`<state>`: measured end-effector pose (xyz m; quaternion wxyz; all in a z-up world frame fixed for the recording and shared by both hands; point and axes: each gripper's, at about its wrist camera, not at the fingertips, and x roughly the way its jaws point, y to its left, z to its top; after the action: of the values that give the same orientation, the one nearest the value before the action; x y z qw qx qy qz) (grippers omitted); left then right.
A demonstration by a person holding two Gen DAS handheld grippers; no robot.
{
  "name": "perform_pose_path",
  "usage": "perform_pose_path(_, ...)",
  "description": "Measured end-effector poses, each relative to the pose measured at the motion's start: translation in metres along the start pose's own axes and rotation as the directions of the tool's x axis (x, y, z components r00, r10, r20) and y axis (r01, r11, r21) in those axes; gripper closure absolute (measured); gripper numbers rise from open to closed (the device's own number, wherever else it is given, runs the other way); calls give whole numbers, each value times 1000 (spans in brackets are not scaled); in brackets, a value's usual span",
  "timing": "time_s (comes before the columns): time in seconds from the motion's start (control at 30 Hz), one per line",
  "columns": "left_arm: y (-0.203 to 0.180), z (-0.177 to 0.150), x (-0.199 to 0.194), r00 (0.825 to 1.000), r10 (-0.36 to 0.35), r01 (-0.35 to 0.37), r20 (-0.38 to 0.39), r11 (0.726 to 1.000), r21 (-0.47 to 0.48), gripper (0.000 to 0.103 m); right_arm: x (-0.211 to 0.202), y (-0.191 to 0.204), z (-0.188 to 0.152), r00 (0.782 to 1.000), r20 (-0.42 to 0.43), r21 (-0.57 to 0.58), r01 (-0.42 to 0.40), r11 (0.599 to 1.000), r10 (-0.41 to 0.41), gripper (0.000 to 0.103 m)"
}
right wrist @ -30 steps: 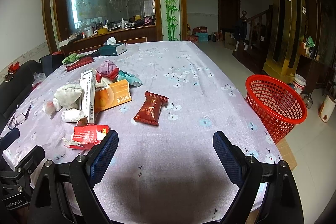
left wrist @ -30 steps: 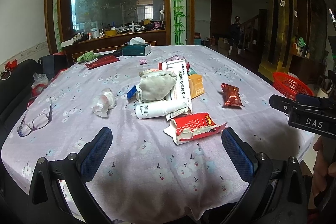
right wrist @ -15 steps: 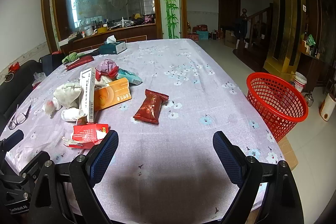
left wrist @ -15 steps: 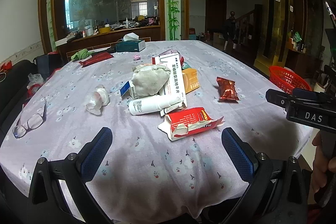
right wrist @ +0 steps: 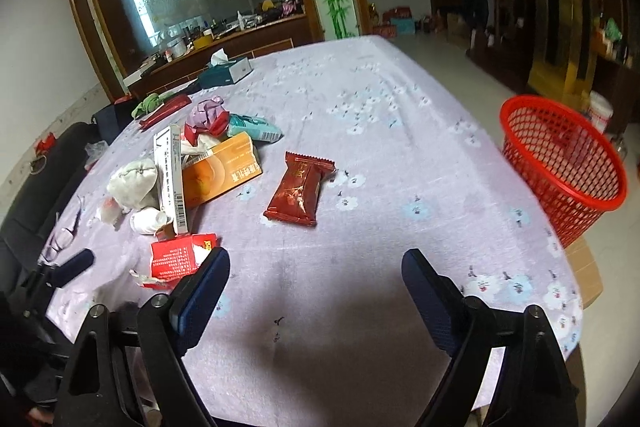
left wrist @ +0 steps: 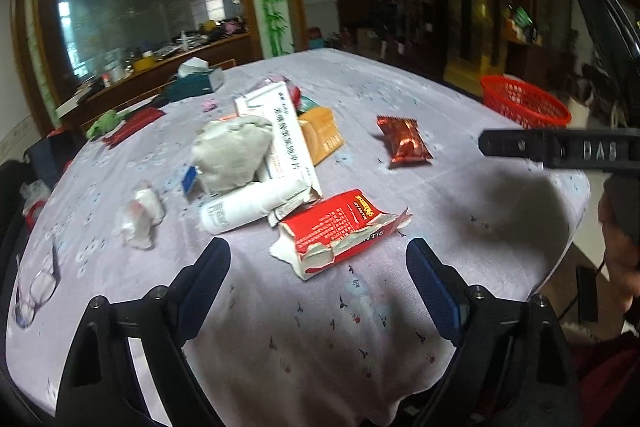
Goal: Collect trash
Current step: 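Grasp the brown snack wrapper with the right tool while the left tool grasps the red cigarette box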
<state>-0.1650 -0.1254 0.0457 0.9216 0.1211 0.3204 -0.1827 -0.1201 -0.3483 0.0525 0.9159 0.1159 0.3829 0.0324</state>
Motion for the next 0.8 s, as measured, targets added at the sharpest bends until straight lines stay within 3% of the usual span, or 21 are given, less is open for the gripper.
perform_pose_path(0.23, -25, 2, 19, 999, -11, 16, -30, 985, 172, 23, 31, -10, 20, 993, -89, 76, -75, 994, 82, 28)
perform_pose_path(0.37, -35, 2, 33, 998, -1, 14, -59, 976, 216, 50, 50, -7, 32, 987, -121, 95, -94, 991, 105, 32)
perform_pose_path(0.4, -35, 3, 36, 998, 6, 9, -66, 975, 222, 52, 54, -5, 35, 986, -127, 97, -94, 991, 106, 32)
perform_pose_path(0.5, -35, 5, 44, 997, 4, 13, -79, 976, 219, 60, 69, 0, 44, 982, -148, 108, -98, 989, 114, 32)
perform_pose_path(0.63, -32, 7, 52, 995, -5, 24, -103, 981, 192, 84, 92, 5, 52, 979, -188, 112, -60, 992, 80, 36)
perform_pose_path(0.67, -30, 6, 53, 995, -9, 27, -104, 984, 177, 89, 96, 5, 52, 977, -199, 109, -52, 993, 73, 39)
perform_pose_path(0.73, -25, 6, 53, 994, -36, 51, -107, 989, 139, 95, 105, 6, 50, 972, -224, 108, -50, 993, 74, 59)
perform_pose_path(0.8, -19, 5, 50, 994, -55, 64, -91, 993, 101, 96, 108, 5, 46, 969, -232, 112, -57, 992, 82, 61)
